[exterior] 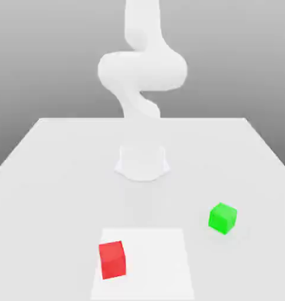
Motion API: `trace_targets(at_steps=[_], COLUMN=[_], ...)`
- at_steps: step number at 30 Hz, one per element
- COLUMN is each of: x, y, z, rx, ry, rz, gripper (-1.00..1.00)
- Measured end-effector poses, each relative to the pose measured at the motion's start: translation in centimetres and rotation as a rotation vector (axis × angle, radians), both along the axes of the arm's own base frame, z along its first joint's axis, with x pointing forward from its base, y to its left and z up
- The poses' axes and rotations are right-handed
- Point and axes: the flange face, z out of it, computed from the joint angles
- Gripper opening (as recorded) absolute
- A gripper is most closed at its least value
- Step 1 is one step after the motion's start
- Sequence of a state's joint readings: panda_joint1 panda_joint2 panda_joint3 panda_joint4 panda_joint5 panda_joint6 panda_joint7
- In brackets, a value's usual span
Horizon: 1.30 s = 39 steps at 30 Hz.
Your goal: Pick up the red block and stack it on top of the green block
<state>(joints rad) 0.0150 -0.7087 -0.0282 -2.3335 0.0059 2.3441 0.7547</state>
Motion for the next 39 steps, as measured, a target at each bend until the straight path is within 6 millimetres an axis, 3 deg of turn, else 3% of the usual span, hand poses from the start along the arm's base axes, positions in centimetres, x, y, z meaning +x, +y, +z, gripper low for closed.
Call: trace_targets(at_steps=[5,11,16,21,23,27,28,34,39], x=[5.4,8.4,8.1,5.4,4.7,4.5,4.4,4.4,4.5], y=[-1.4,-2.8,-3.9,-5.3,-5.5,-5.5,-5.5,-5.5,-5.5], z=[-10.2,-22.8,-33.3,-43.0,-45.9,-50.7,-51.6,-52.1,-47.9], rx=[-0.016,-0.038,-0.061,-0.089,-0.097,-0.099,-0.099,-0.098,-0.099], ry=[0.164,0.353,0.511,0.669,0.703,0.713,0.714,0.715,0.714], rz=[0.054,0.114,0.161,0.204,0.217,0.221,0.221,0.221,0.222], gripper=[0.0,0.0,0.0,0.0,0.0,0.0,-1.0,-1.0,-1.0])
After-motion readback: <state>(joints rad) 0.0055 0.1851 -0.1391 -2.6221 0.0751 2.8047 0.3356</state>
